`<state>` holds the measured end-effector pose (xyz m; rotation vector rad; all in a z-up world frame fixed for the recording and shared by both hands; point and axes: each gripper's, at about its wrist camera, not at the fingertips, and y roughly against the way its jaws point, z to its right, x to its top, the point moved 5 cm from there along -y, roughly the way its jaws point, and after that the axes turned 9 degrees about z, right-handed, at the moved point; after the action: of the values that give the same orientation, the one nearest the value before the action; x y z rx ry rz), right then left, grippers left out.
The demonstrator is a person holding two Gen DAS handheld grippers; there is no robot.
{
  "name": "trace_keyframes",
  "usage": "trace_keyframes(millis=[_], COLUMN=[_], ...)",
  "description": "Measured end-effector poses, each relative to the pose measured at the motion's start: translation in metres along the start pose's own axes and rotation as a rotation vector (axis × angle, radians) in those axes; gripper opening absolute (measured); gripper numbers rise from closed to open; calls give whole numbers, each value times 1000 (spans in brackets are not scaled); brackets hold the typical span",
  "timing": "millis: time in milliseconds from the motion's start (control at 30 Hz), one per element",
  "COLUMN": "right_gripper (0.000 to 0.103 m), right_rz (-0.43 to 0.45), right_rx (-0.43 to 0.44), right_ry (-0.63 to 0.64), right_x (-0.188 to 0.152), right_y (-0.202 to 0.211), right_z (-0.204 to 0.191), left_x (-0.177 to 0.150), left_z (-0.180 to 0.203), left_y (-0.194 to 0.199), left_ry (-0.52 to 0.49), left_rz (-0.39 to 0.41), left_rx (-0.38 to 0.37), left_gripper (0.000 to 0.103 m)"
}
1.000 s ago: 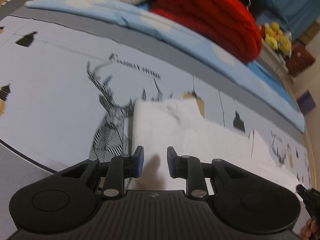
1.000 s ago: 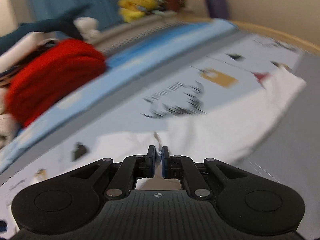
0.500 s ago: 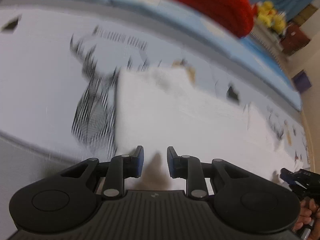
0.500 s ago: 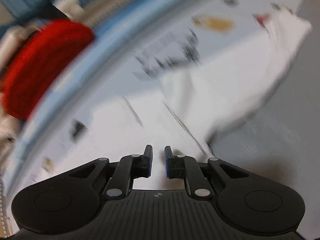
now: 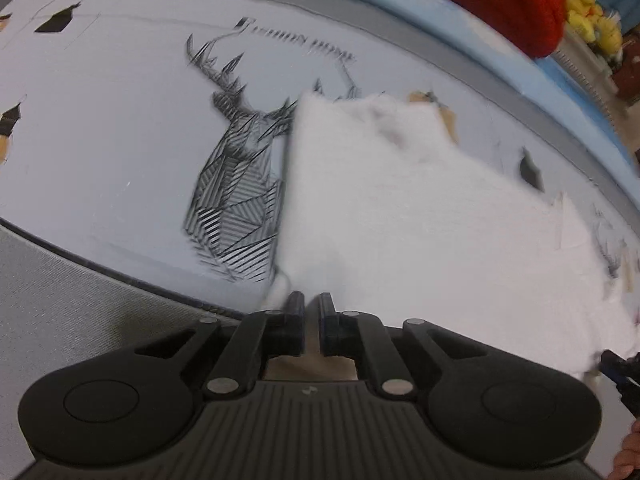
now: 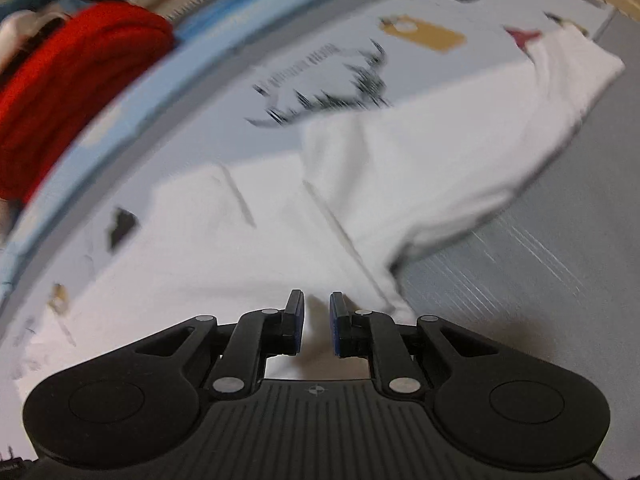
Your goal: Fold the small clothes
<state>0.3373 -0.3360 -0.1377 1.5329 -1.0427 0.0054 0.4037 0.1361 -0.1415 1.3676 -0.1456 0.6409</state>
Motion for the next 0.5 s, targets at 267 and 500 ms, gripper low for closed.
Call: trace_keyframes(millis=[267, 500], right_gripper=[19, 22], right_rz=[64, 80], right_rx=[41, 31], right_ry=[40, 9], right_x=[9, 22], right_y=[11, 20], right_z=[-8, 4], left_x=[-5, -8], left_z=[36, 61], left_y=[13, 38], left_ry=[-124, -263], left_rz=[61, 125], left_rx=[-73, -45], left_gripper=[28, 51])
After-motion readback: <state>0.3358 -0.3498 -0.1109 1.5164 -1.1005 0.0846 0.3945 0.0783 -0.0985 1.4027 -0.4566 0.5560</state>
